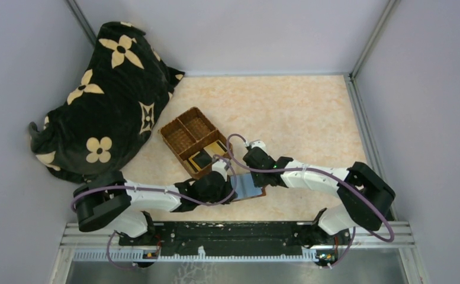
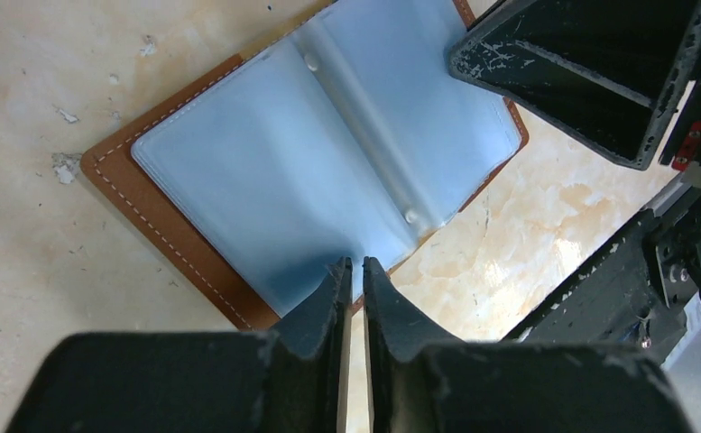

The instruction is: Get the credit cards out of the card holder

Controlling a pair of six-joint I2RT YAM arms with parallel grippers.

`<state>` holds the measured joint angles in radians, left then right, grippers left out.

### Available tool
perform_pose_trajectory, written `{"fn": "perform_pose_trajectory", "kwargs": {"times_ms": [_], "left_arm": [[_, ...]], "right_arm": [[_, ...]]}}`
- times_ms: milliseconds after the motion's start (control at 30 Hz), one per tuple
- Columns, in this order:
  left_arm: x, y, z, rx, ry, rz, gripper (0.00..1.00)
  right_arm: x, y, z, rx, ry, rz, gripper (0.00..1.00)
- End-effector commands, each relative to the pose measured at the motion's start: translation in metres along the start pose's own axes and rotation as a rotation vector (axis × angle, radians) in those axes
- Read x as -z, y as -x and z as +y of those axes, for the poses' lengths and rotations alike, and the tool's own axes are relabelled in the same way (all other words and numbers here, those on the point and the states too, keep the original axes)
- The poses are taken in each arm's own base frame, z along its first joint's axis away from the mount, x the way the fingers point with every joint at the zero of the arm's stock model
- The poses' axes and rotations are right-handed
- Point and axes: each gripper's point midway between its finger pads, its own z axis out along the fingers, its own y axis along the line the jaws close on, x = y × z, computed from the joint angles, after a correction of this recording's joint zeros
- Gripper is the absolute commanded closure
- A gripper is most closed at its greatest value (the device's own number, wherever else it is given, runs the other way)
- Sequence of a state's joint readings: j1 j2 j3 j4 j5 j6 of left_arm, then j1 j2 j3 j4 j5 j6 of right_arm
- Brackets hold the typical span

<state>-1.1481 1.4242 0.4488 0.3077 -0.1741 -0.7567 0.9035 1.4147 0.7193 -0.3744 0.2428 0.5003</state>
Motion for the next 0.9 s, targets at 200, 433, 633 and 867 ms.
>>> {"fn": "perform_pose_trajectory", "kwargs": {"times_ms": [200, 433, 633, 867], "left_arm": [[-0.009, -0.011, 0.012, -0.013, 0.043, 0.037, 0.86], [-0.005, -0.002, 0.005, -0.032, 0.028, 0.021, 0.86], [0.008, 0.007, 0.004, -0.026, 0.020, -0.014, 0.86], [0.016, 0.009, 0.009, -0.015, 0.025, -0.037, 0.85]], "right_arm": [[0.033, 0.037, 0.039, -0.077, 0.182, -0.131, 0.94], [0.042, 0.047, 0.063, -0.098, 0.301, -0.150, 0.94], [0.041, 0.041, 0.078, -0.072, 0.325, -0.136, 0.94], [0.024, 0.025, 0.086, -0.070, 0.326, -0.093, 0.98]]}}
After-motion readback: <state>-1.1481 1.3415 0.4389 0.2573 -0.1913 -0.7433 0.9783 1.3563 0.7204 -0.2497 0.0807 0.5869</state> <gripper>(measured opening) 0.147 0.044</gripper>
